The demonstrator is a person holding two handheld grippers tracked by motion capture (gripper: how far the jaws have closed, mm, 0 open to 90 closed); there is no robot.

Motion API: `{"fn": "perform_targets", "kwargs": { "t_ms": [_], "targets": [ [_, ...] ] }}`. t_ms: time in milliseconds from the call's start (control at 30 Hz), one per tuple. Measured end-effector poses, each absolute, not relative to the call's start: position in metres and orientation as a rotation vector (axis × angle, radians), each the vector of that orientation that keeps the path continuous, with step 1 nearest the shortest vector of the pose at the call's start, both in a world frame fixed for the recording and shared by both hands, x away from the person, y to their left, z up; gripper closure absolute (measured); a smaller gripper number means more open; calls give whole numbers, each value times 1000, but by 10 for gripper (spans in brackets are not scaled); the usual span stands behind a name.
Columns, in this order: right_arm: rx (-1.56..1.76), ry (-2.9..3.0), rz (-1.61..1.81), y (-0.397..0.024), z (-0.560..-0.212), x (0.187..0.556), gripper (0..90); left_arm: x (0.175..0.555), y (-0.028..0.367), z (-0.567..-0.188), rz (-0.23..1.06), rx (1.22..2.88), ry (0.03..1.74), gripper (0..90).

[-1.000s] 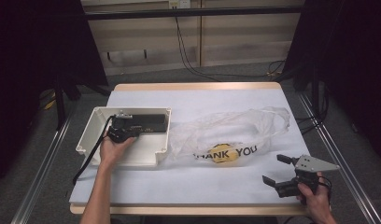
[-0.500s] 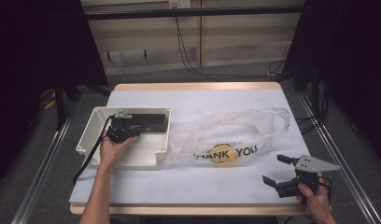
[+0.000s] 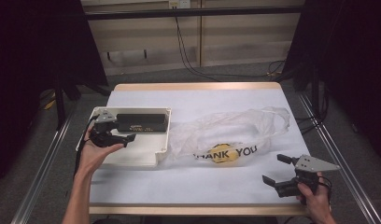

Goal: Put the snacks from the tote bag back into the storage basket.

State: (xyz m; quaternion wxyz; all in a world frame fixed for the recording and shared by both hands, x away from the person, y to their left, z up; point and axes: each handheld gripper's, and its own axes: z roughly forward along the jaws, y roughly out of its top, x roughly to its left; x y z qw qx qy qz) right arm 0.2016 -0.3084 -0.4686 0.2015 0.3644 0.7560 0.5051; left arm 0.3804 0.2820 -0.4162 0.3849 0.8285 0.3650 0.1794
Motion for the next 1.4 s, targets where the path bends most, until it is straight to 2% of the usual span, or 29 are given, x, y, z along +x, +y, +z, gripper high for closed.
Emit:
{"fn": "perform_targets", "kwargs": {
  "t_ms": [67, 267, 500, 667, 1067, 1167, 1267, 1400],
  "targets": [
    [1018, 2111, 1411, -308, -469, 202, 15, 377, 293, -408, 452, 2085, 928, 42],
    [1022, 2108, 1411, -309, -468, 201, 15, 367, 328, -392, 477, 2069, 878, 33],
    [1030, 2103, 1413, -309, -469, 202, 15, 347, 367, -384, 571, 2011, 1006, 27],
    [1029, 2102, 1409, -309, -468, 202, 15, 330, 375, -391, 568, 2010, 1051, 29],
    [1022, 2095, 1407, -311, -467, 200, 15, 290, 328, -419, 572, 1969, 1027, 26],
    [1030, 2091, 1405, -311, -467, 200, 15, 287, 313, -424, 615, 1977, 1067, 27],
    [1028, 2089, 1405, -311, -467, 199, 15, 286, 302, -426, 582, 1987, 1034, 28],
    [1030, 2089, 1401, -311, -467, 199, 15, 282, 281, -432, 604, 2007, 1023, 28]
  ]
}}
